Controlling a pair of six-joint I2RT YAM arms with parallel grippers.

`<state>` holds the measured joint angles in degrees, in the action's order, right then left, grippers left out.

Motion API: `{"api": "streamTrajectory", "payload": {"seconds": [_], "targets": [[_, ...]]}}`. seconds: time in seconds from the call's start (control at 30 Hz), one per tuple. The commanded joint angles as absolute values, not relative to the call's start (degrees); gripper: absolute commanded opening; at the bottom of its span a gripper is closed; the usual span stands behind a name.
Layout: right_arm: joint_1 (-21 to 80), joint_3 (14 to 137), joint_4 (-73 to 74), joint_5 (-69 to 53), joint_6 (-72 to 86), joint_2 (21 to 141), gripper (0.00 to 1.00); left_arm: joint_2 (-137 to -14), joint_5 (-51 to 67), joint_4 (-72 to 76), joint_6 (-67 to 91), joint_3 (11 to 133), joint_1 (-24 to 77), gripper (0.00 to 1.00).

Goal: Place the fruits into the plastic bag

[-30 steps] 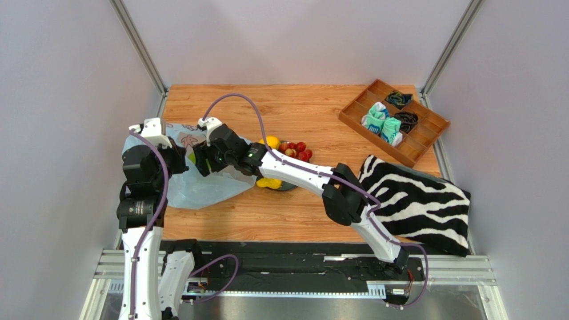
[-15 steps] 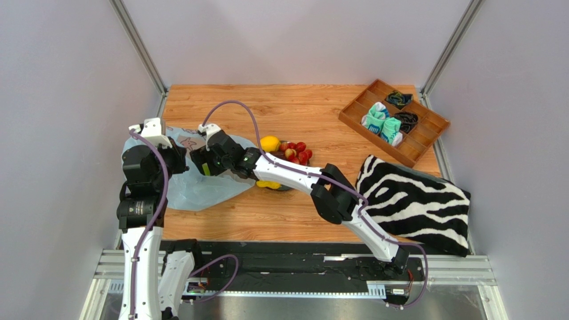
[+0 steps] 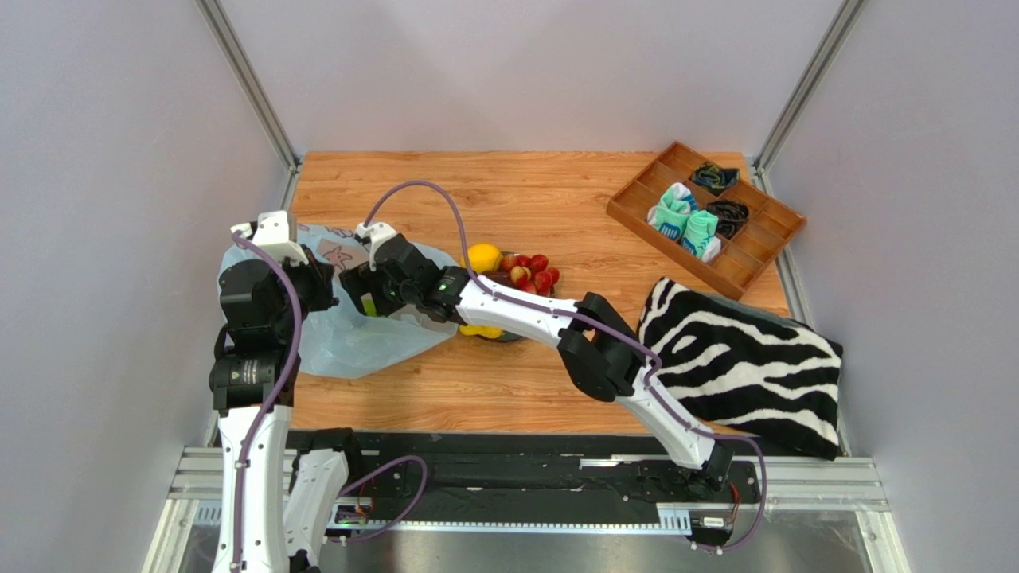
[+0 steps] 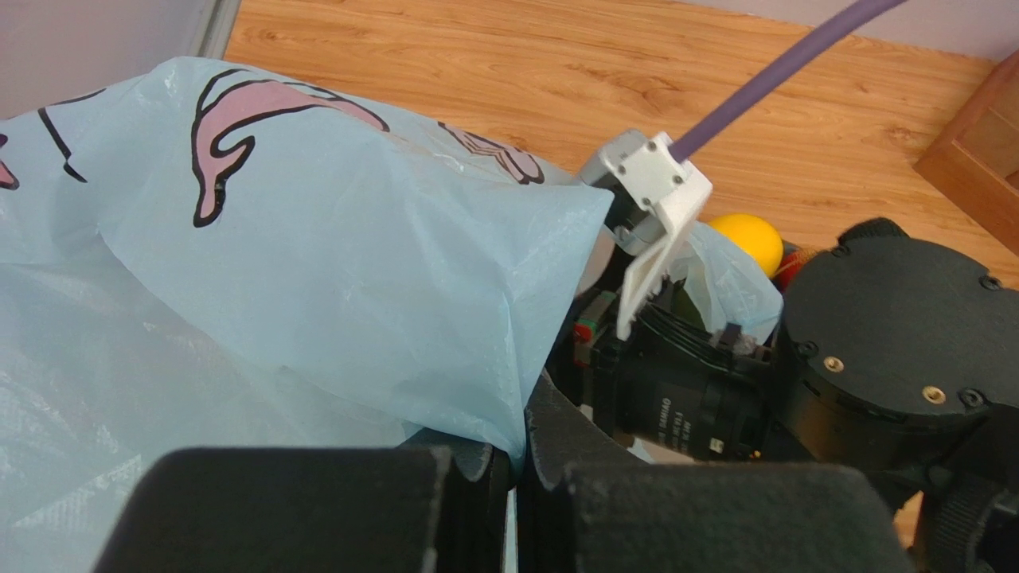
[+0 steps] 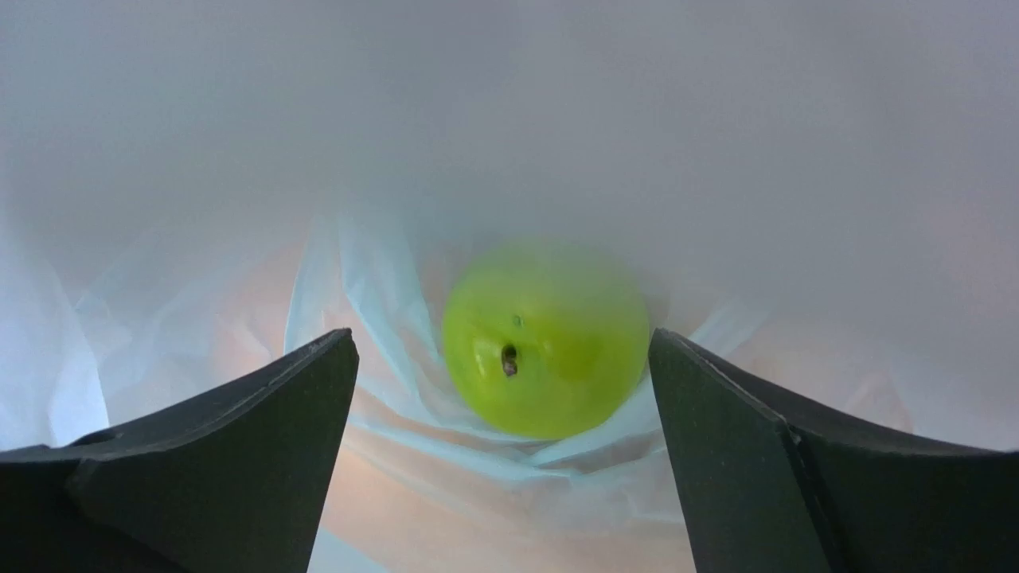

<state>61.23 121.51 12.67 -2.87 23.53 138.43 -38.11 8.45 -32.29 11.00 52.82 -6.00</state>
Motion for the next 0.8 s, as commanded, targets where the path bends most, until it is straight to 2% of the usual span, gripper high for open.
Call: {"api": "streamTrajectory", "payload": {"seconds": [0.0, 0.5, 0.67, 0.77], "targets": [[61.35, 114.54, 5.02, -3.26, 24.17, 127.90, 0.96, -38.14, 6.77, -31.11, 11.51, 53.00, -5.89, 0.00], [63.37, 90.10, 3.41, 11.23, 20.30, 103.46, 0.94, -38.41, 5.01, -31.73, 11.43, 53.26, -5.89, 0.00], [64.60, 80.97, 8.25, 29.86, 16.97, 94.59, 0.93, -38.32, 5.36, -31.82, 11.51, 53.26, -5.89, 0.00], [64.51, 81.20, 13.70, 39.27, 15.73, 94.65, 0.96, -38.23, 5.71, -31.73, 11.51, 53.26, -5.89, 0.00]]}}
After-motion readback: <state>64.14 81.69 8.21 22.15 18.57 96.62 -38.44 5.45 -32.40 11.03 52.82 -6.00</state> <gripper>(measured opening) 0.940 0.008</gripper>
